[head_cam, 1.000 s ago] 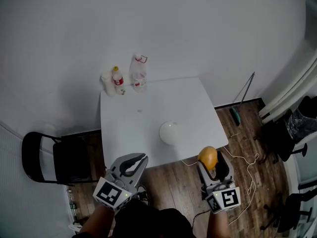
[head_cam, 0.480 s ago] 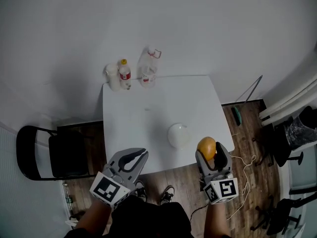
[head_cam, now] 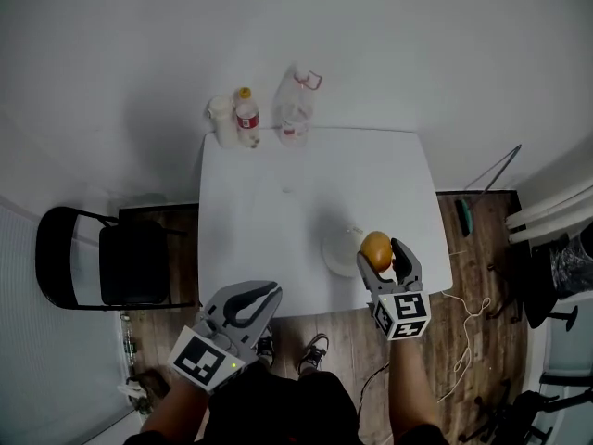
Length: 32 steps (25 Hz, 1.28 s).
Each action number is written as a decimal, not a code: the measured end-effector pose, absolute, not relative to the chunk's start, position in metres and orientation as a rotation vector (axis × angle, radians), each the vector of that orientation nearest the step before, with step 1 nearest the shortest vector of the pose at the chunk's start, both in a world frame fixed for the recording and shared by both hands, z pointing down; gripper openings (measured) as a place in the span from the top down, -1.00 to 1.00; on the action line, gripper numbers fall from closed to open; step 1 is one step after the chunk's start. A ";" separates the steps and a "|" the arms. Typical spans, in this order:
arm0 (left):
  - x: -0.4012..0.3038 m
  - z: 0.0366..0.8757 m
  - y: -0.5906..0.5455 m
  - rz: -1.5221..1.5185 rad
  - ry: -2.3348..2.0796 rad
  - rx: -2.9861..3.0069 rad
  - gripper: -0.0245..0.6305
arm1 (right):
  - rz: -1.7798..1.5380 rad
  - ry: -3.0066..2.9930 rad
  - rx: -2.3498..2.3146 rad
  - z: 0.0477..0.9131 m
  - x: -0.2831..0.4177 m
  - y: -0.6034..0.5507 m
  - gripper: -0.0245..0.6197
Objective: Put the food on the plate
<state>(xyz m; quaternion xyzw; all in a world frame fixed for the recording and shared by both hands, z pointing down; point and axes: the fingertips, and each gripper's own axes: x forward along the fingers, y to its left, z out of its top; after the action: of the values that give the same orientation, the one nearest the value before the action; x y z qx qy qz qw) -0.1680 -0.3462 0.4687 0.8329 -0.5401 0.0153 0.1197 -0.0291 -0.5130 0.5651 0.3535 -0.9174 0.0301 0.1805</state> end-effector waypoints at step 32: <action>-0.189 0.478 -0.342 0.050 -1.709 2.358 0.79 | 0.083 -2.530 0.912 0.614 -0.065 -0.541 -0.15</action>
<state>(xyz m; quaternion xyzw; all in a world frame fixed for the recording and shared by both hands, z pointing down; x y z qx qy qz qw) -0.1894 -0.3418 0.4777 0.8043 -0.5828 0.0172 0.1142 -0.0652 -0.5407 0.6140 0.3303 -0.9165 0.0300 0.2236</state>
